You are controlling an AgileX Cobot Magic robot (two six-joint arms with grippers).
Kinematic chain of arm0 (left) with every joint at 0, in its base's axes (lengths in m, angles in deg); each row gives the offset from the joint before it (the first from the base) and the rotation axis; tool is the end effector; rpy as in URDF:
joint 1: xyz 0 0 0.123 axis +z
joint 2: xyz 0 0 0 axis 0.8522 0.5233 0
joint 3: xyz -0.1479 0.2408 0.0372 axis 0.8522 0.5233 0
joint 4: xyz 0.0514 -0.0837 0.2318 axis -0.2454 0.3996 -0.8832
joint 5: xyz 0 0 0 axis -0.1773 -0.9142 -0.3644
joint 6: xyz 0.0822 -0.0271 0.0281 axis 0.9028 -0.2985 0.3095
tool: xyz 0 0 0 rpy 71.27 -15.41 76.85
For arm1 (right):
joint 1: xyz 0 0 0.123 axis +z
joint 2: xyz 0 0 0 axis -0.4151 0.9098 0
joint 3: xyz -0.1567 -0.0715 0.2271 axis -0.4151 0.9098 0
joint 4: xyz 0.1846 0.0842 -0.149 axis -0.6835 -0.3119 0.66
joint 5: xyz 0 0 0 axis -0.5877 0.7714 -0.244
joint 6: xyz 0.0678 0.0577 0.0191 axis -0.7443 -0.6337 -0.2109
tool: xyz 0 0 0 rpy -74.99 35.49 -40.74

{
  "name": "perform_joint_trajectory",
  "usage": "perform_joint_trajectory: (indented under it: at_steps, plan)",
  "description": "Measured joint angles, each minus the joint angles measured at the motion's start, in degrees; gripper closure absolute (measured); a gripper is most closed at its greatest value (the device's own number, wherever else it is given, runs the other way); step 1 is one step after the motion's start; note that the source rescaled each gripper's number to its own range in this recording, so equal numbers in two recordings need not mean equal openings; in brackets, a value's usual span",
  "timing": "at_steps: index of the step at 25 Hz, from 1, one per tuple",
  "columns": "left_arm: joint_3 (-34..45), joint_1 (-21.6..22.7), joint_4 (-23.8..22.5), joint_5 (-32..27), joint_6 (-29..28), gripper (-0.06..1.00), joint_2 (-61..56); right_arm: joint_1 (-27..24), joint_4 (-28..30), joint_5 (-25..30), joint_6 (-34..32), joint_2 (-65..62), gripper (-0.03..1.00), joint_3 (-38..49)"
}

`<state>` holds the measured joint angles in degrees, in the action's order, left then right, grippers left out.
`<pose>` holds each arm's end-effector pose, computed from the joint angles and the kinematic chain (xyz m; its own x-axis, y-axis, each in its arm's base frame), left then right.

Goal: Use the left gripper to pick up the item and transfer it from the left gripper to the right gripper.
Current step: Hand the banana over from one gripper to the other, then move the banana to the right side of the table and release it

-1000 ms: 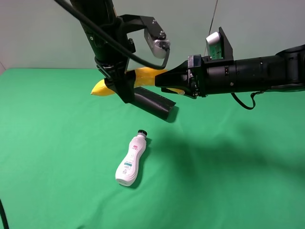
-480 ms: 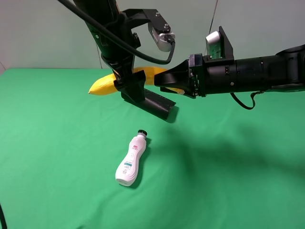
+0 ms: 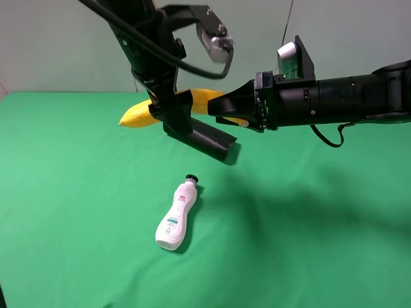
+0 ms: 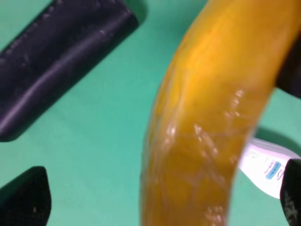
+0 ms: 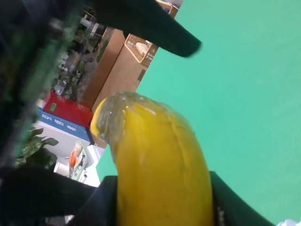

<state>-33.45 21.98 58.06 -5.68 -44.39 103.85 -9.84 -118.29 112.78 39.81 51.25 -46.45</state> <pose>0.3095 -0.2405 0.2910 -0.2345 0.8918 -0.3870 0.9356 0.3151 0.1594 0.2730 0.1498 0.2073 -0.8380 0.0507 -0.5433 -0.4868 0.3805 0.7863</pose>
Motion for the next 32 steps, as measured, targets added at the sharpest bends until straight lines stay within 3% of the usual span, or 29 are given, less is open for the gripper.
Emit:
perform_joint_trajectory:
  at_steps: [10,21,32]
  plan:
    - [0.0,0.0,-2.7,-1.3,-8.0,-0.01,-8.9,0.0,0.0,0.0,0.0,0.0,0.97,0.0]
    - [0.4,0.0,-4.3,-9.0,-16.7,-0.01,-17.3,0.0,0.4,0.0,0.0,0.0,0.97,0.0]
    - [16.0,0.0,-5.2,-9.1,-27.1,-0.01,-29.0,0.0,0.7,-0.2,0.0,0.0,0.97,0.0]
